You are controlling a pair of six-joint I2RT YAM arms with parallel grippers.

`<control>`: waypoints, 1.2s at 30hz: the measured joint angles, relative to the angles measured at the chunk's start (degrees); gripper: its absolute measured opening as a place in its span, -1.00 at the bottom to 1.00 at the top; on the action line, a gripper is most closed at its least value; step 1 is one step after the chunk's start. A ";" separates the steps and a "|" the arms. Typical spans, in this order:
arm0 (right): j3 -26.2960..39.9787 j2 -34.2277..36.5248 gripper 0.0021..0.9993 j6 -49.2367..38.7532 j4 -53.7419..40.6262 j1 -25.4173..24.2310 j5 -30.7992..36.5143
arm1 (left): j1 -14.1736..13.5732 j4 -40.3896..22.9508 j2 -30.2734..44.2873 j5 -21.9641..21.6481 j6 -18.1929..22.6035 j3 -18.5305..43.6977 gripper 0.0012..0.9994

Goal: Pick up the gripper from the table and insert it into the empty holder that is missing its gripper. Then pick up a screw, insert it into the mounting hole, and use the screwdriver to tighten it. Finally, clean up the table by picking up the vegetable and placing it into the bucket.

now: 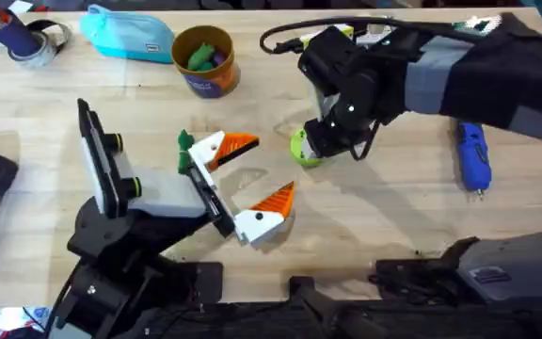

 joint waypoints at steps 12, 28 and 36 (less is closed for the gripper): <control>0.00 2.56 -0.68 -0.01 0.13 0.00 0.00 | 0.00 0.00 0.00 0.00 0.00 0.00 0.98; 0.01 2.55 -0.99 0.16 -0.41 0.00 0.02 | 0.00 0.00 0.00 0.00 0.00 0.00 0.98; 8.39 -1.74 -0.99 -1.00 -7.00 0.00 0.04 | 0.00 0.00 0.00 0.00 0.02 0.00 0.98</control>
